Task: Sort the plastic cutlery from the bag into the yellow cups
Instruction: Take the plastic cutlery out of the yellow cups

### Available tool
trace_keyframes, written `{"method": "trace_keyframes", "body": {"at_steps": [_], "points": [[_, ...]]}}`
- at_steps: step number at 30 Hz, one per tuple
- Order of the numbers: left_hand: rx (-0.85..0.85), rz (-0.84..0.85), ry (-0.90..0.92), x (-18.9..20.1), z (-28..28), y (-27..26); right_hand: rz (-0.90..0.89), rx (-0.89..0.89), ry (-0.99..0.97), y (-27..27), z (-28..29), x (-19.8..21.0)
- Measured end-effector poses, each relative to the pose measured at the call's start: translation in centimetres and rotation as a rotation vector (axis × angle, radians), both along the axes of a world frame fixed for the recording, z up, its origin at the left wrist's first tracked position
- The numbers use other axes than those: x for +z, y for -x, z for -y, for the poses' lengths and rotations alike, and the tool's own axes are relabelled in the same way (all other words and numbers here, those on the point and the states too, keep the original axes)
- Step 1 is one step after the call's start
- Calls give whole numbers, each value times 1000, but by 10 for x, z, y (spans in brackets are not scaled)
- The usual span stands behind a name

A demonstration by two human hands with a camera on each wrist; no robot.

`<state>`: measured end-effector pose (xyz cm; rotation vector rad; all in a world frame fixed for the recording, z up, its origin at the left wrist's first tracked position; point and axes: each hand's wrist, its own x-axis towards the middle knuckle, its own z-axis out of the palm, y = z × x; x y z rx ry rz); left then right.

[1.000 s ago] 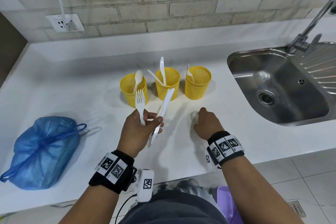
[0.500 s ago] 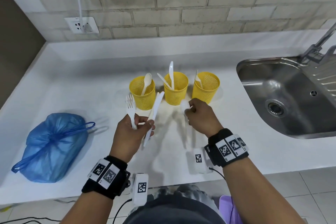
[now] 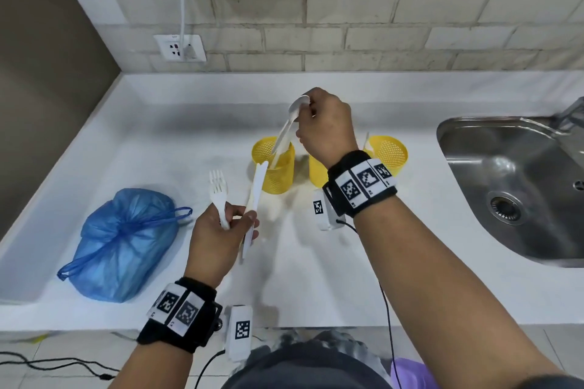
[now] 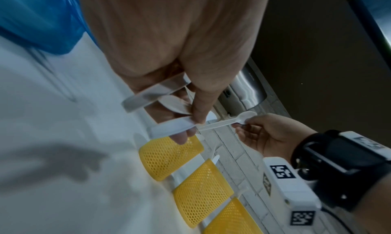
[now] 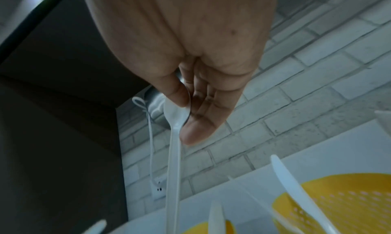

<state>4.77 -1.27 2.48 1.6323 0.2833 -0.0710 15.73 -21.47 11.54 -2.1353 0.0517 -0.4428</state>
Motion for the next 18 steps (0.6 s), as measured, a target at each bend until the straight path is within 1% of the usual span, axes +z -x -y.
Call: {"method": "trace_keyframes", "body": {"at_steps": [3, 5, 12, 15, 18], "points": [[2, 16, 15, 5, -4, 1, -96, 37, 139, -15, -13, -12], [-1, 20, 12, 7, -7, 2, -148, 53, 184, -18, -21, -17], [11, 75, 37, 18, -8, 4, -300, 111, 206, -21, -35, -35], [-5, 89, 37, 19, -9, 4, -311, 121, 220, -18, -37, -36], [-17, 97, 49, 20, -7, 3, -279, 120, 198, -9, -33, -31]]}}
